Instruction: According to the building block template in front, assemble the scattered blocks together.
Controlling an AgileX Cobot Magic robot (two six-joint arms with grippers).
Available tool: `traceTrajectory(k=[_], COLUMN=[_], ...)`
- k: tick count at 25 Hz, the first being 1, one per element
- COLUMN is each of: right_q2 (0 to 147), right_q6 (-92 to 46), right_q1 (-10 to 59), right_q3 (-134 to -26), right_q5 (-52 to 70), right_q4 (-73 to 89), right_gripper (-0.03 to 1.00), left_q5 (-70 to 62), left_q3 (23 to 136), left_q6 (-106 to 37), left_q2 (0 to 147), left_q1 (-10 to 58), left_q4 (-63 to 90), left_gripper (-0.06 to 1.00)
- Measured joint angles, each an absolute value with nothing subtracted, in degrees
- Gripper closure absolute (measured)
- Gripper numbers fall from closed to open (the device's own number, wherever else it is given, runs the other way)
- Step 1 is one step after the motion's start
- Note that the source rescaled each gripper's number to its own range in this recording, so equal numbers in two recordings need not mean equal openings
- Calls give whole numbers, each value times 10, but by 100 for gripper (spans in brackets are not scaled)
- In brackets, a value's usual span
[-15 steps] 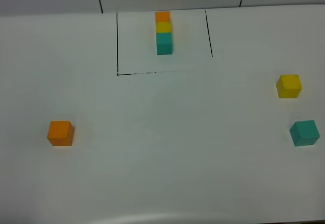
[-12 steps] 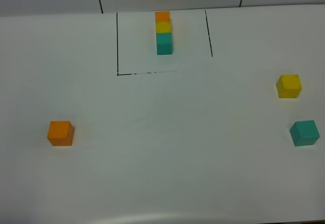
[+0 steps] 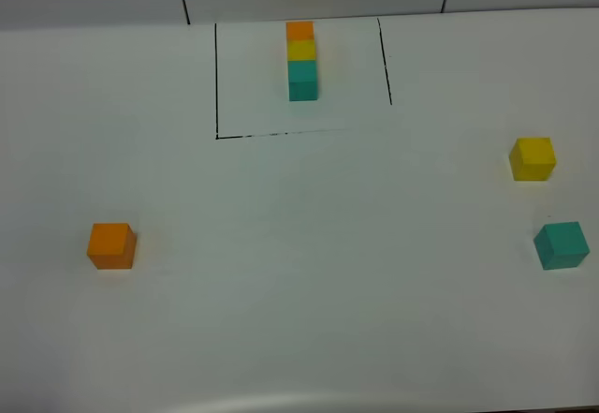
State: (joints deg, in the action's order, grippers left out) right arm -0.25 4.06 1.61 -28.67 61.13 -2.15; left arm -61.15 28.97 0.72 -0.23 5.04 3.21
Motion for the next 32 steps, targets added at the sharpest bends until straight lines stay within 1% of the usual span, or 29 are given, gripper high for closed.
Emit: traceTrajectory(k=[20, 21, 23, 24, 29, 30, 32], right_q2=[-3, -3, -3, -3, -3, -3, -3], right_q6=[42, 42, 43, 43, 43, 43, 43], right_q1=[16, 16, 16, 16, 16, 16, 16], right_q3=[-287, -287, -287, -287, -287, -287, -287], right_q5=[611, 611, 611, 611, 611, 611, 611], right_q4=[-21, -21, -21, -21, -21, -21, -19], right_gripper=[27, 27, 27, 27, 27, 27, 27], left_q5=[-611, -611, -609, -605, -519, -505, -482], left_q3=[290, 290, 291, 294, 303, 305, 311], left_q6=[7, 7, 4, 0, -11, -11, -11], left_q2=[-2, -1, 7, 14, 85, 110, 168], left_q1=[50, 50, 50, 50, 50, 50, 50], left_q4=[33, 33, 32, 32, 33, 33, 33], left_gripper=[60, 59, 53, 47, 5, -1, -5])
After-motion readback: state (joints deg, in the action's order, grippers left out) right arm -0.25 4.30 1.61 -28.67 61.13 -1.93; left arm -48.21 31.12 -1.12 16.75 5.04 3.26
